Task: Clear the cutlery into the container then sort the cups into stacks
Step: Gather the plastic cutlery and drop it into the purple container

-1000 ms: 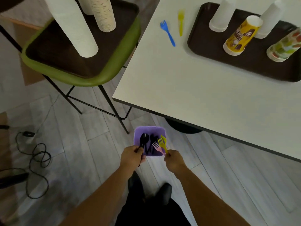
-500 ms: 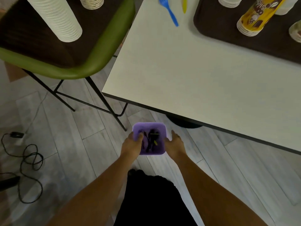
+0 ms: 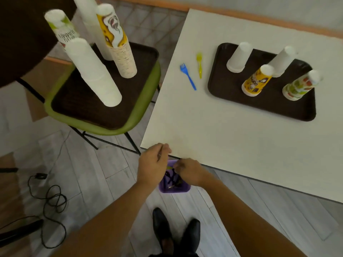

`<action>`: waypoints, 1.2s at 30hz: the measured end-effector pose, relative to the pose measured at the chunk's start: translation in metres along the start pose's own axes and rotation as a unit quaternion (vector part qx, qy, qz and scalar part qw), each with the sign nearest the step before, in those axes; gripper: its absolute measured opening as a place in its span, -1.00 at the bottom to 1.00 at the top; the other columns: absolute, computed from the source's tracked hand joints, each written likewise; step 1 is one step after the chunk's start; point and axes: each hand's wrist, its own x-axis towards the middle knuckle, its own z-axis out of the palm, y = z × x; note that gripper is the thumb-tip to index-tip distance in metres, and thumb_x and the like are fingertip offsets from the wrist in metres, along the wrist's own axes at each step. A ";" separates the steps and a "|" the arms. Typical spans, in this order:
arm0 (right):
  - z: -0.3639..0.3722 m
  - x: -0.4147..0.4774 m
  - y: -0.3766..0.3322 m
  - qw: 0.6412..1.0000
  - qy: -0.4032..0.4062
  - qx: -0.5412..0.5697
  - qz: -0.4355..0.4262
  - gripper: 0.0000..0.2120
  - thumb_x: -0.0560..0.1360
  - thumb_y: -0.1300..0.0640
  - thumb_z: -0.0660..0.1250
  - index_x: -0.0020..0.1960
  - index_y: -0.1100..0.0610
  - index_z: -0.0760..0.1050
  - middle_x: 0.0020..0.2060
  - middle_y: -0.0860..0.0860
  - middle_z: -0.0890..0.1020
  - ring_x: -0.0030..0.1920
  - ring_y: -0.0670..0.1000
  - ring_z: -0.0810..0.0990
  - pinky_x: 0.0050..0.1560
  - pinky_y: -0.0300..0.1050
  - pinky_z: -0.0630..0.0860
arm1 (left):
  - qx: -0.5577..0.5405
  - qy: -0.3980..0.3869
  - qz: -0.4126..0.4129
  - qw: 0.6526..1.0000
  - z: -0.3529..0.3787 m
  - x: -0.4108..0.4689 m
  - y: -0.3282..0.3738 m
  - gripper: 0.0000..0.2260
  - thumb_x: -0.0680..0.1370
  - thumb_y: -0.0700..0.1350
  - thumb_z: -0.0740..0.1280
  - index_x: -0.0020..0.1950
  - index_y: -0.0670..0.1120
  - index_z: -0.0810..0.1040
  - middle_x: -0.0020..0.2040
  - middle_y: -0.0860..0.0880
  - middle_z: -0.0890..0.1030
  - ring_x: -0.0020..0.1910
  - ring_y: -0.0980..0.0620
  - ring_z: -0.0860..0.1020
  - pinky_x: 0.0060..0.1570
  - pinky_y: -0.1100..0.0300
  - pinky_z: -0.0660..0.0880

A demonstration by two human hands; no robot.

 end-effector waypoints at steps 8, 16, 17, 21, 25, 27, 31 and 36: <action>-0.108 -0.028 -0.057 0.963 0.038 0.262 -0.060 -0.81 0.60 0.19 0.26 0.06 0.25 0.61 -0.11 0.18 0.73 -0.18 0.14 0.72 -0.10 0.00 0.68 | -0.075 0.026 -0.016 0.997 -0.021 0.066 0.077 -0.77 0.69 -0.03 0.24 -0.09 0.01 0.64 -0.31 0.10 0.58 -0.36 0.09 0.54 -0.31 0.28 0.47; -0.217 0.029 -0.064 0.927 0.243 0.278 -0.058 -0.80 0.59 0.27 0.24 0.16 0.14 0.57 -0.03 0.09 0.67 -0.18 0.11 0.74 -0.11 -0.03 0.71 | -0.036 0.009 -0.030 0.999 0.021 0.159 0.115 -0.84 0.63 -0.03 0.35 0.21 0.15 0.57 -0.02 0.03 0.62 -0.15 -0.02 0.68 -0.22 0.09 0.63; -0.229 0.040 -0.064 0.930 0.253 0.260 -0.055 -0.76 0.59 0.27 0.23 0.20 0.12 0.55 -0.04 0.06 0.66 -0.18 0.09 0.74 -0.10 -0.05 0.71 | -0.025 0.005 -0.027 0.999 0.030 0.172 0.116 -0.80 0.62 -0.02 0.36 0.23 0.18 0.56 -0.01 0.01 0.62 -0.11 -0.04 0.67 -0.15 0.02 0.65; -0.274 0.085 -0.064 0.946 0.260 0.183 -0.057 -0.62 0.60 0.29 0.18 0.40 0.10 0.43 0.02 0.09 0.65 -0.13 0.11 0.71 -0.24 -0.25 0.63 | 0.076 -0.001 -0.022 0.997 0.064 0.223 0.125 -0.68 0.63 -0.05 0.36 0.38 0.18 0.52 0.16 -0.02 0.41 -0.15 0.16 0.52 0.01 0.22 0.51; -0.307 0.137 -0.066 0.965 0.251 0.031 -0.073 -0.51 0.60 0.26 0.16 0.52 0.07 0.35 0.24 0.16 0.60 0.09 0.16 0.67 0.10 -0.15 0.61 | 0.153 -0.019 -0.041 0.987 0.095 0.261 0.126 -0.65 0.65 -0.02 0.33 0.45 0.15 0.48 0.18 -0.06 0.31 -0.28 0.14 0.47 -0.06 0.30 0.45; -0.320 0.153 -0.069 0.966 0.238 -0.047 -0.085 -0.50 0.61 0.26 0.16 0.55 0.10 0.31 0.32 0.18 0.51 0.25 0.19 0.57 0.21 -0.10 0.49 | 0.190 -0.031 -0.044 0.980 0.106 0.275 0.121 -0.63 0.65 0.01 0.33 0.47 0.13 0.46 0.20 -0.08 0.31 -0.29 0.11 0.49 -0.05 0.26 0.48; -0.333 0.181 -0.075 0.957 0.217 -0.173 -0.084 -0.52 0.62 0.24 0.18 0.54 0.14 0.29 0.34 0.17 0.41 0.33 0.15 0.43 0.28 -0.07 0.43 | 0.271 -0.035 -0.019 0.962 0.119 0.288 0.114 -0.65 0.62 0.06 0.37 0.39 0.04 0.53 0.20 -0.09 0.37 -0.16 0.01 0.54 0.04 0.22 0.51; -0.329 0.203 -0.077 0.926 0.226 -0.296 -0.067 -0.67 0.59 0.27 0.22 0.35 0.18 0.38 0.29 0.17 0.39 0.28 0.17 0.43 0.24 -0.04 0.42 | 0.319 -0.018 -0.022 0.947 0.119 0.299 0.106 -0.83 0.63 -0.06 0.36 0.18 -0.08 0.61 0.07 -0.09 0.54 -0.10 -0.04 0.58 -0.02 0.15 0.57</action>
